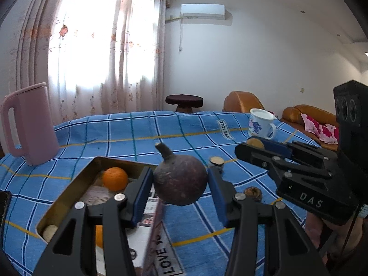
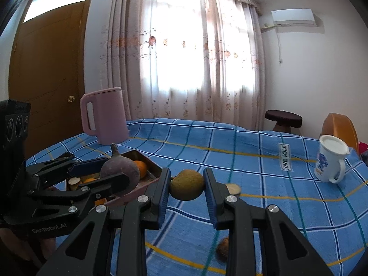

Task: Organize fruits
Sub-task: 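Lift and carry the mangosteen with the left tool while the right tool carries the longan toward the tin, then release the mangosteen into the tin with the left tool while the right tool drops the longan in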

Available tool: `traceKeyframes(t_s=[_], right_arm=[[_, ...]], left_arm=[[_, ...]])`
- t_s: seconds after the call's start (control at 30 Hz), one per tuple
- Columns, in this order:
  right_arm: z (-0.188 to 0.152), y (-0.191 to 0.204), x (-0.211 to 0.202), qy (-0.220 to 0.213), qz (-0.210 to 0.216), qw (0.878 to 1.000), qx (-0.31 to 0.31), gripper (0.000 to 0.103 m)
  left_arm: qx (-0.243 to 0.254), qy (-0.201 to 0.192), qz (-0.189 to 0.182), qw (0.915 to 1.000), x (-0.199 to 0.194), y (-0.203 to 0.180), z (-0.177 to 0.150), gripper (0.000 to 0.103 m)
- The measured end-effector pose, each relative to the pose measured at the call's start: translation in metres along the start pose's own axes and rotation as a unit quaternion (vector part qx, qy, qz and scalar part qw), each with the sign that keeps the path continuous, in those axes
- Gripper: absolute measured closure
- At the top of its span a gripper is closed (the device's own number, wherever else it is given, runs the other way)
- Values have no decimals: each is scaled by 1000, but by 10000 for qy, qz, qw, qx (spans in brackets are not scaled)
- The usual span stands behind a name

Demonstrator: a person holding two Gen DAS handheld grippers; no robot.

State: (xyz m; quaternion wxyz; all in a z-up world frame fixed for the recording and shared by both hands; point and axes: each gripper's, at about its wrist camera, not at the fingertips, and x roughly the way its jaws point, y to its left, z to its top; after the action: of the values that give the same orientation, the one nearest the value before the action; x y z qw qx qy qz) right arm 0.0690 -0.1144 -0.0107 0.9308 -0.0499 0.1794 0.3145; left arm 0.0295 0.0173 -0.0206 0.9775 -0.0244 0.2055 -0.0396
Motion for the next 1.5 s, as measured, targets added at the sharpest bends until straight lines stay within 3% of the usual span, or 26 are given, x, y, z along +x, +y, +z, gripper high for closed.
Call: traceKeyframes(t_s=[0.53, 1.0, 1.5], right_arm=[[10, 47, 32, 171, 445, 9986, -210, 72], [-14, 102, 87, 937, 1043, 9889, -485, 72], [-19, 118, 101, 1475, 1211, 9790, -720, 72]], left_arm=[[-354, -36, 354, 9987, -10, 51, -1, 52], [-827, 402, 730, 9931, 17, 121, 1, 52], [-822, 725, 882, 9901, 32, 124, -4, 52]])
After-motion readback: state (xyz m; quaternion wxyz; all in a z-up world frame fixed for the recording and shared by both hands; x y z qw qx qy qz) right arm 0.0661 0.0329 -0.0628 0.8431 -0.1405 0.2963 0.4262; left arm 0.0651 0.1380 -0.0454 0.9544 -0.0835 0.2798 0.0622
